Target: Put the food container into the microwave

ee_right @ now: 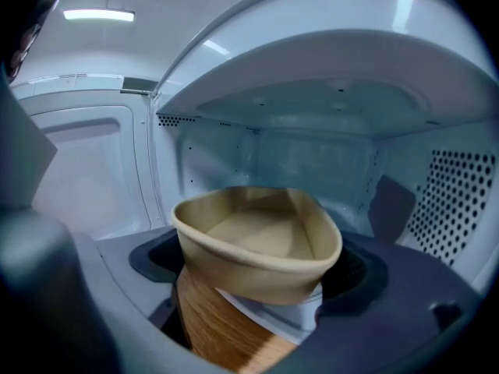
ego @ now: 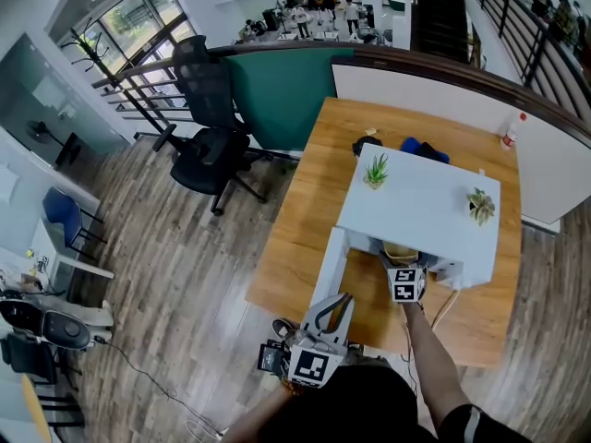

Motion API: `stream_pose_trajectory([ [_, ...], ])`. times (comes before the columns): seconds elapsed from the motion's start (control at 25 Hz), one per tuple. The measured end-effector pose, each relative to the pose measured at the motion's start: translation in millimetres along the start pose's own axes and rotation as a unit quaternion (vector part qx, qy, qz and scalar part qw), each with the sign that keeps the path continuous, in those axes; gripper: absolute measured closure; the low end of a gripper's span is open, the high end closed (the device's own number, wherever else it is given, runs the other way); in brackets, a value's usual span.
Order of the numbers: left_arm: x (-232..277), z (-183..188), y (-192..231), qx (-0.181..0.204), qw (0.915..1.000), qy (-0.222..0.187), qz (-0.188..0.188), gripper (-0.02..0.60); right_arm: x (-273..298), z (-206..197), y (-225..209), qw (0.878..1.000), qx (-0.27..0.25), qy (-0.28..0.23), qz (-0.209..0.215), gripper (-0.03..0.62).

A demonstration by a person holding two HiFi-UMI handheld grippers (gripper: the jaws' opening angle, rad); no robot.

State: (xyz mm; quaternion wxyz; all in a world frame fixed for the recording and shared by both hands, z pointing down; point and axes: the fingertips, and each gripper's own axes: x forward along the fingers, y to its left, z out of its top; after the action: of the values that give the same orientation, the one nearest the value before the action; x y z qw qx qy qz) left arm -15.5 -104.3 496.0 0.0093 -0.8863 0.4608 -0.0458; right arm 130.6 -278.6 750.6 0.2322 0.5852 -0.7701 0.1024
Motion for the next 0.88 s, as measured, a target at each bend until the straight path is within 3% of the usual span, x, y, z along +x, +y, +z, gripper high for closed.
stream_pose_trajectory([
  [0.88, -8.9, -1.8, 2.9, 0.002, 1.0, 0.007, -0.001, 0.543, 25.2, -9.4, -3.9, 0.999, 0.021, 0.029, -0.003, 0.063],
])
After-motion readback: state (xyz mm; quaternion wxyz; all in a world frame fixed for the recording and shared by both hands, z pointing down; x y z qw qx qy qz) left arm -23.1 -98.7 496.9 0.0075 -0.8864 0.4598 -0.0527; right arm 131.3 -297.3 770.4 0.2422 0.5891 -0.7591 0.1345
